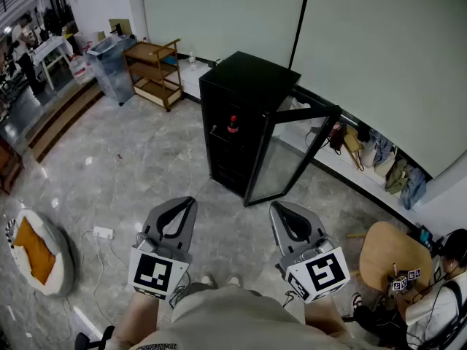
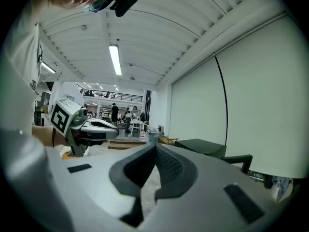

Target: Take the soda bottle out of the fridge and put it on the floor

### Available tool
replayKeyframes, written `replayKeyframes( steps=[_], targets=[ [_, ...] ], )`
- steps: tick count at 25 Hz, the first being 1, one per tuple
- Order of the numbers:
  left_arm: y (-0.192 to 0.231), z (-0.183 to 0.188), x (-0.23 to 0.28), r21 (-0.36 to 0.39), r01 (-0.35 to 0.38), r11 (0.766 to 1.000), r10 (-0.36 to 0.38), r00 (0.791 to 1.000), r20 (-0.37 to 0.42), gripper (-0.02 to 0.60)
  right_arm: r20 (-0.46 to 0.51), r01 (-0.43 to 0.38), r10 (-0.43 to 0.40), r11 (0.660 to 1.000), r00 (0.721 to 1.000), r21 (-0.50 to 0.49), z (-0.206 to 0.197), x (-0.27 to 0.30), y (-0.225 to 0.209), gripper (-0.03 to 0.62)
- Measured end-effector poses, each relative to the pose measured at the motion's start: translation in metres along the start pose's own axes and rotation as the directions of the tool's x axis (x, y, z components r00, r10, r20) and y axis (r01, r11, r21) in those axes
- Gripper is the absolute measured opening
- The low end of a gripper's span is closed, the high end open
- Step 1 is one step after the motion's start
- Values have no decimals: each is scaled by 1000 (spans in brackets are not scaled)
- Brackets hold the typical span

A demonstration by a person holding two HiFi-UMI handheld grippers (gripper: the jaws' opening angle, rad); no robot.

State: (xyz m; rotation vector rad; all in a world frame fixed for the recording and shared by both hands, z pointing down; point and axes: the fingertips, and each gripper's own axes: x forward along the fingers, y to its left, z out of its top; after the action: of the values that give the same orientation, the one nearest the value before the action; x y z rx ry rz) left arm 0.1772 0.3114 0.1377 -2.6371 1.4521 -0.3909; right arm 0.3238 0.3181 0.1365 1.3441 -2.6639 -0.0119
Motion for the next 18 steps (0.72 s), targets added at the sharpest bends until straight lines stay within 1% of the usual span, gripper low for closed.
replayKeyframes(
  steps=[2, 5, 7, 12, 18],
  targets=[
    [-3, 4, 5, 17, -2, 1000, 2, 1000, 15, 8, 3, -5, 5, 1000, 1000, -15, -2, 0, -3, -5],
    [-7, 7, 7, 14, -10, 1000, 9, 999, 37, 8, 0, -12, 12, 998, 1000, -64, -5, -1, -1, -5],
    [-9, 8, 7, 19, -14, 1000, 14, 999, 35, 8, -1, -11, 11, 997, 1000, -76, -6, -2, -4, -5],
    [-20, 6, 11, 20, -20, 1000, 19, 1000, 20, 8, 7, -1, 1, 999, 1000, -34, -11, -6, -20, -5],
    [-34, 8, 17, 37, -20, 999, 19, 1000, 10, 8, 11, -1, 2, 1000, 1000, -22, -16, -16, -34, -5]
  ],
)
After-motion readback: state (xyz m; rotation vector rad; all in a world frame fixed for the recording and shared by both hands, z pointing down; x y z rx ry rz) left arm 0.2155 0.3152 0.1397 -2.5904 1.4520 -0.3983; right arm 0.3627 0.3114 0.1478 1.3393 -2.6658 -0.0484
